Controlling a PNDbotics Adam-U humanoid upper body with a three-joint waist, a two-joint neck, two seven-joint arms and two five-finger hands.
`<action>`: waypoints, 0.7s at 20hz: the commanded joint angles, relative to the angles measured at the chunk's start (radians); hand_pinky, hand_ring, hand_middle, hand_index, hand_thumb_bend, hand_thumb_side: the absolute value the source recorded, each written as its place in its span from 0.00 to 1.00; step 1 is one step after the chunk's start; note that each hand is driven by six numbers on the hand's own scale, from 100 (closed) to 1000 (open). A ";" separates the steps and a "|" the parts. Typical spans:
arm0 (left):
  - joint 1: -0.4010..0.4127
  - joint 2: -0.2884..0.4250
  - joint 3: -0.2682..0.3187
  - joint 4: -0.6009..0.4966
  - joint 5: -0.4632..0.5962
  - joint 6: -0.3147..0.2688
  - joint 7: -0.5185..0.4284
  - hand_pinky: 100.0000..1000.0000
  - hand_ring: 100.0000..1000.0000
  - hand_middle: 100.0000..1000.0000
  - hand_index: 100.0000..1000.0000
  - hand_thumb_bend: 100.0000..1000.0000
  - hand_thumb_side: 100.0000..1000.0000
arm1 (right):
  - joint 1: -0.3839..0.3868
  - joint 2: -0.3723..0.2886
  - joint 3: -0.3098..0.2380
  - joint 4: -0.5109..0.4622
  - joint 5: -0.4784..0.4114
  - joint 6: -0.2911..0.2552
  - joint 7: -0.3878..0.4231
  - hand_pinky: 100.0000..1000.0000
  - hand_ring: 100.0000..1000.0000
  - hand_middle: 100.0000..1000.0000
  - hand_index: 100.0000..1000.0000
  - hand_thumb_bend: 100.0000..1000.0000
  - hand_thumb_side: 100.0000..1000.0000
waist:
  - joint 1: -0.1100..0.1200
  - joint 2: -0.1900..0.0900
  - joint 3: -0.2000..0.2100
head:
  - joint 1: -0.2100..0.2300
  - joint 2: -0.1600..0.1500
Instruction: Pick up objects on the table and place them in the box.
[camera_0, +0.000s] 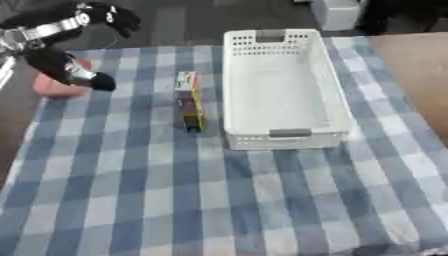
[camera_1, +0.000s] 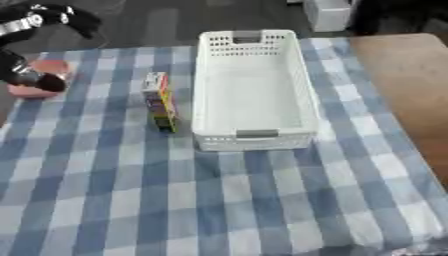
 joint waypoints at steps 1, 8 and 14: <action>-0.038 0.008 0.009 0.045 0.005 -0.023 -0.045 0.99 0.77 0.88 0.87 0.74 0.73 | -0.019 -0.010 -0.008 -0.013 0.002 0.006 0.002 0.31 0.50 0.68 0.64 0.33 0.85 | 0.000 -0.006 -0.004 | 0.003 -0.008; -0.085 -0.017 0.015 0.123 -0.015 -0.039 -0.079 0.98 0.77 0.88 0.87 0.76 0.73 | -0.041 -0.012 -0.011 -0.013 -0.011 0.018 0.012 0.31 0.50 0.68 0.64 0.33 0.85 | 0.005 -0.003 -0.025 | 0.010 -0.013; -0.117 -0.043 0.016 0.177 -0.056 -0.048 -0.083 0.98 0.77 0.88 0.88 0.76 0.73 | -0.060 -0.013 -0.013 -0.013 -0.024 0.016 0.020 0.31 0.51 0.68 0.64 0.33 0.85 | 0.009 0.004 -0.036 | 0.005 -0.023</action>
